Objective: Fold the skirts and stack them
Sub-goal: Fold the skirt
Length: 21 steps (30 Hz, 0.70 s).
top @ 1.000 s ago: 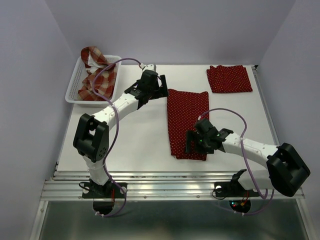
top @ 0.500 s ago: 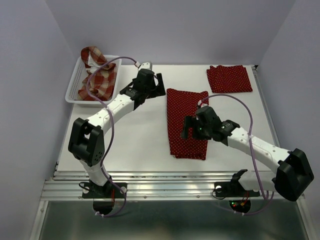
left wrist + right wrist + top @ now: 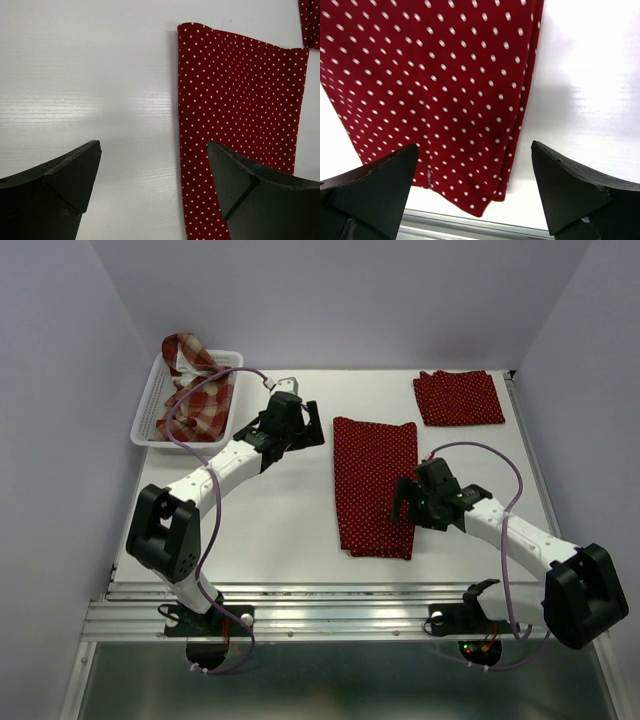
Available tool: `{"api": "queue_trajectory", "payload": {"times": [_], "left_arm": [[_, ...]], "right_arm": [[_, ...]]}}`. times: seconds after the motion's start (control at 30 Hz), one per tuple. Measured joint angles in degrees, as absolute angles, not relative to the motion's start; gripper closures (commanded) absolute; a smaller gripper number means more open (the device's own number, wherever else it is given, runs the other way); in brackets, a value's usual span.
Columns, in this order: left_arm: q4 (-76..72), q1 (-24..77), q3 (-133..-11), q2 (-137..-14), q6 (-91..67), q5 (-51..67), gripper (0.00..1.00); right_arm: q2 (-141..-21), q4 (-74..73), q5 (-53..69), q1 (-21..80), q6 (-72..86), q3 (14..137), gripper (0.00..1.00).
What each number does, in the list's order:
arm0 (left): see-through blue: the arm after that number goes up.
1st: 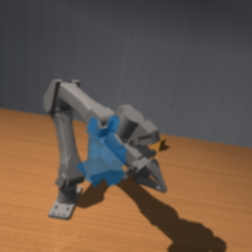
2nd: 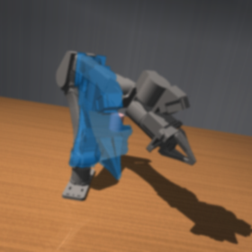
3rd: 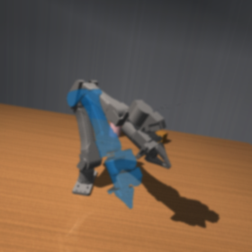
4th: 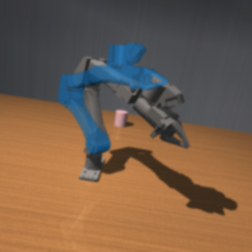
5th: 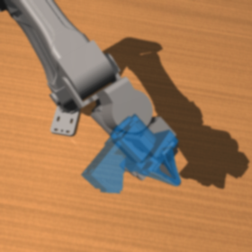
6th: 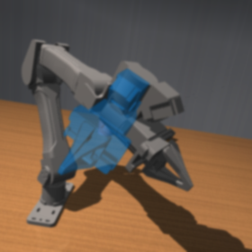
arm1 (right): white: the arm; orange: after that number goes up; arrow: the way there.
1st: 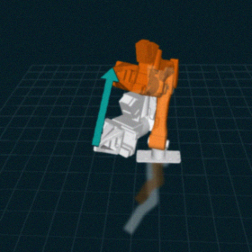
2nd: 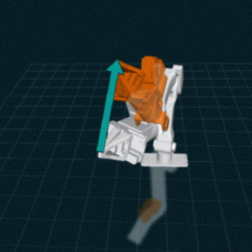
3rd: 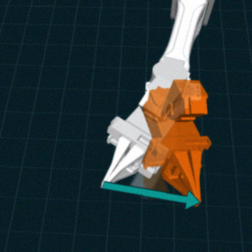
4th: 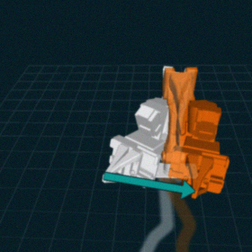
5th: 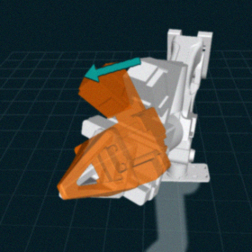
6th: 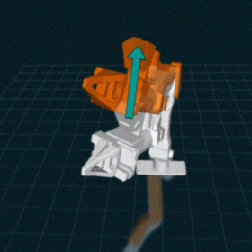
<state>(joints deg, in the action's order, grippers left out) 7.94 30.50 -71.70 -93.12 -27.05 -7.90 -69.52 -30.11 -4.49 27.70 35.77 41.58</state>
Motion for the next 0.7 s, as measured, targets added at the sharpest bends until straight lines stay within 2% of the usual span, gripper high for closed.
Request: {"api": "queue_trajectory", "payload": {"times": [0.33,0.7], "left_arm": [[7.92,30.35,-71.7,-93.14,-27.05,-7.11,0.01],[8.36,30.11,-71.7,-93.14,-27.0,-7.18,0.01]], "right_arm": [[-67.75,-27.07,3.75,26.63,37.32,33.08,0.0],[-72.4,-12.69,17.82,26.61,37.17,31.66,0.0]]}}
